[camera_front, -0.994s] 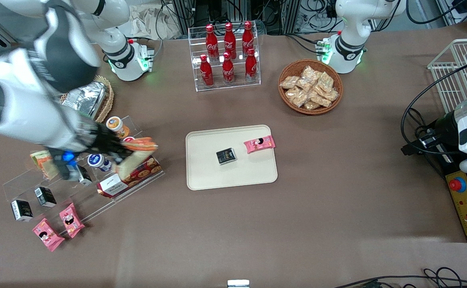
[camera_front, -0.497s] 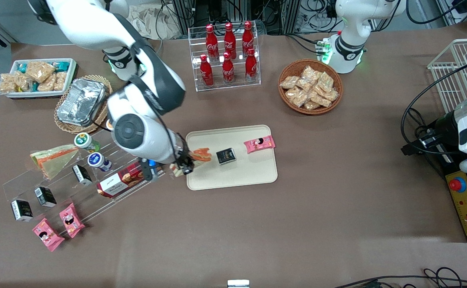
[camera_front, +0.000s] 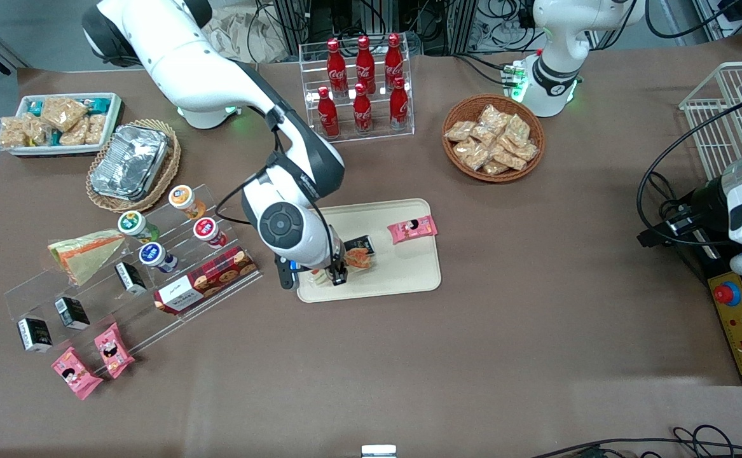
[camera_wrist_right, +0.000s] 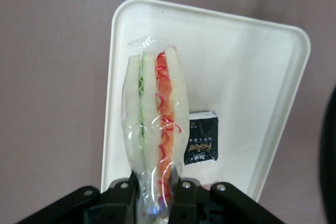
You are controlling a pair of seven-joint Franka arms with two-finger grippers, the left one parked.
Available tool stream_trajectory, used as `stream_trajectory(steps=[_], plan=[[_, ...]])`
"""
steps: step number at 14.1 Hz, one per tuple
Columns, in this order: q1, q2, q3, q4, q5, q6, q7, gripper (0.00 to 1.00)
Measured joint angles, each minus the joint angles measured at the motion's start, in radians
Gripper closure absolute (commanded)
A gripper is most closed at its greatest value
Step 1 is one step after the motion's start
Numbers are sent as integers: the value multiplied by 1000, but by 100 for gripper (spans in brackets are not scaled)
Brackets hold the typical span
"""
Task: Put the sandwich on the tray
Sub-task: 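Lower the held sandwich onto the tray beside the black box, then open the right gripper and withdraw it from the tray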
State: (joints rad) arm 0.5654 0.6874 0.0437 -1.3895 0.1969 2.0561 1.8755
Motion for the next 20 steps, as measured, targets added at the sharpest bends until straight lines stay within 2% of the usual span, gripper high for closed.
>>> stream_trajectory(steps=[9, 10, 11, 12, 13, 17, 20], plan=[[17, 89, -3, -3, 0, 156, 84, 100], [25, 98, -4, -3, 0, 172, 96, 79], [31, 103, -6, -3, 0, 181, 106, 50], [34, 105, -7, -3, 0, 189, 108, 16], [35, 106, -7, -3, -2, 200, 108, 3], [35, 108, -8, -1, -55, 234, 105, 2], [35, 90, -8, 13, -59, 238, 105, 3]])
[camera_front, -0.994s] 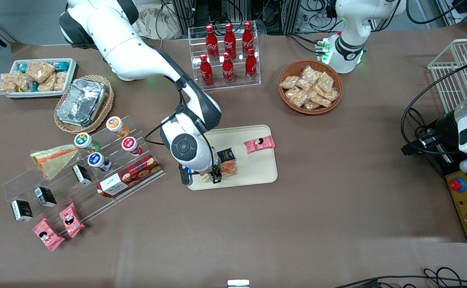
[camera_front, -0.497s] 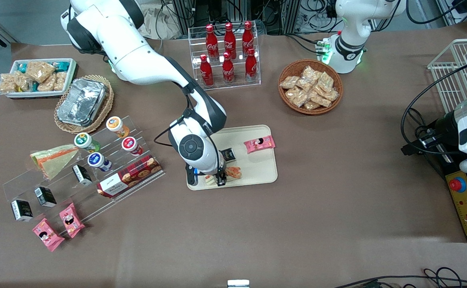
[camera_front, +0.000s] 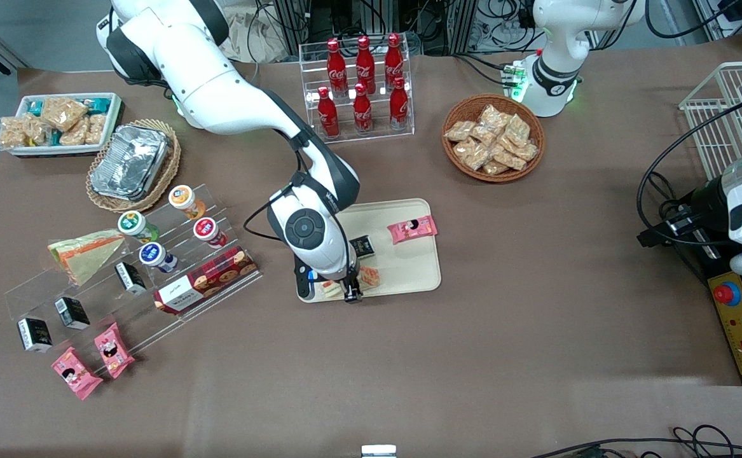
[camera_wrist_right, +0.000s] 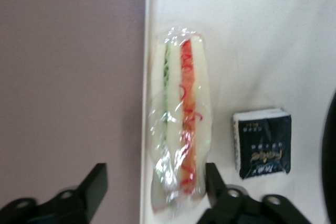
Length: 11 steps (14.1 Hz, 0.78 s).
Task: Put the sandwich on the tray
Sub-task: 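Open the right gripper and withdraw it from the tray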
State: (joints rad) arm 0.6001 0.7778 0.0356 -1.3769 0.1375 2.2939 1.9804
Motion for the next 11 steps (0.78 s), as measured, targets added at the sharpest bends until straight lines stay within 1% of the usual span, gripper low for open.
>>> stream_trajectory(steps=[2, 4, 6, 9, 11], plan=[[-1, -28, 0, 4, 0, -29, -3, 2], [-6, -69, -1, 11, 0, -106, -33, 2], [-25, -131, -3, 17, 2, -200, -104, 2], [-74, -239, -5, 19, 11, -335, -325, 2], [-112, -301, -8, 12, 11, -426, -539, 2]])
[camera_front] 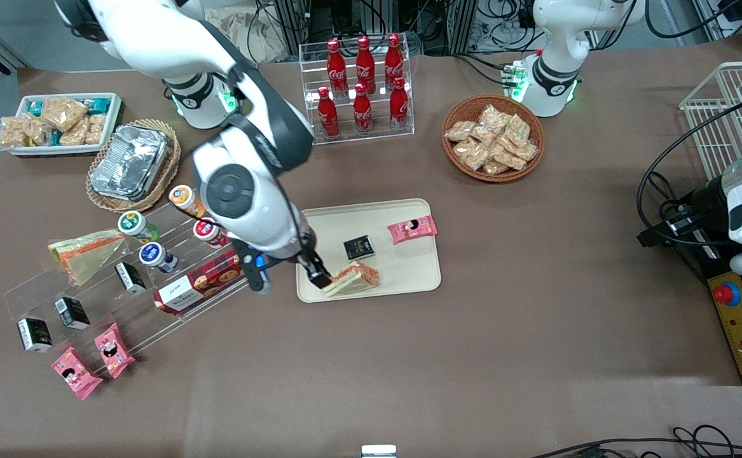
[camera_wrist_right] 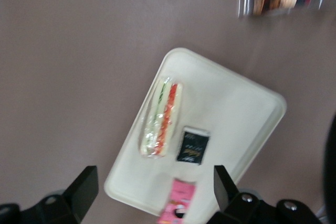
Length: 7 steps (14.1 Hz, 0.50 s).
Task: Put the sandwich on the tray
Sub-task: 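Open the right gripper and withdraw it from the tray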
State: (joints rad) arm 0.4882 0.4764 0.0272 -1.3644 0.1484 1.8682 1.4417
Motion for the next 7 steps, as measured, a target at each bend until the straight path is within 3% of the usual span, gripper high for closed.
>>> stream_trajectory(steps=[4, 7], plan=[[-100, -122, -5, -63, 0, -102, -412, 2], [-153, -228, -5, -168, 0, -110, -579, 2]])
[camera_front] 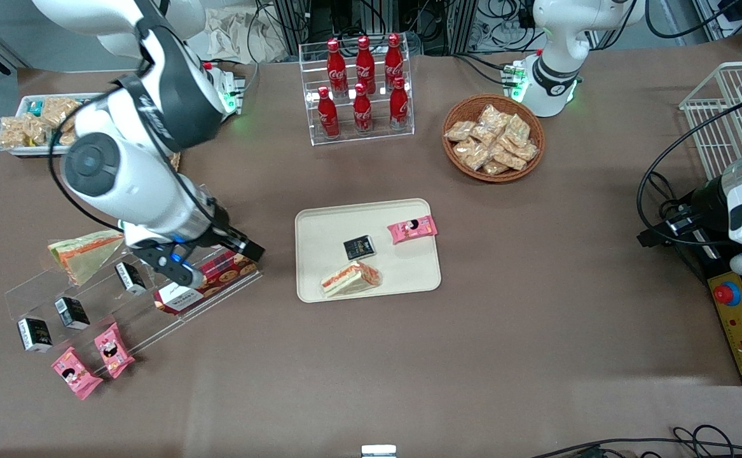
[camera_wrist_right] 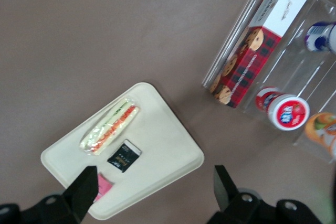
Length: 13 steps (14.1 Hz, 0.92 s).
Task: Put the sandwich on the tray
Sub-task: 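Open the right gripper and withdraw it from the tray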
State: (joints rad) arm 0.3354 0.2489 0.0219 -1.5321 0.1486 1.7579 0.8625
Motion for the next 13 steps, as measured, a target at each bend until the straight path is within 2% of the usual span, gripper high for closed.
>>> stream_trajectory(steps=[4, 9, 13], plan=[[-79, -118, -1, -111, 0, 0, -204, 2], [-255, -202, -5, -167, -7, -42, -521, 2], [-301, -241, -5, -167, -144, -50, -697, 2]])
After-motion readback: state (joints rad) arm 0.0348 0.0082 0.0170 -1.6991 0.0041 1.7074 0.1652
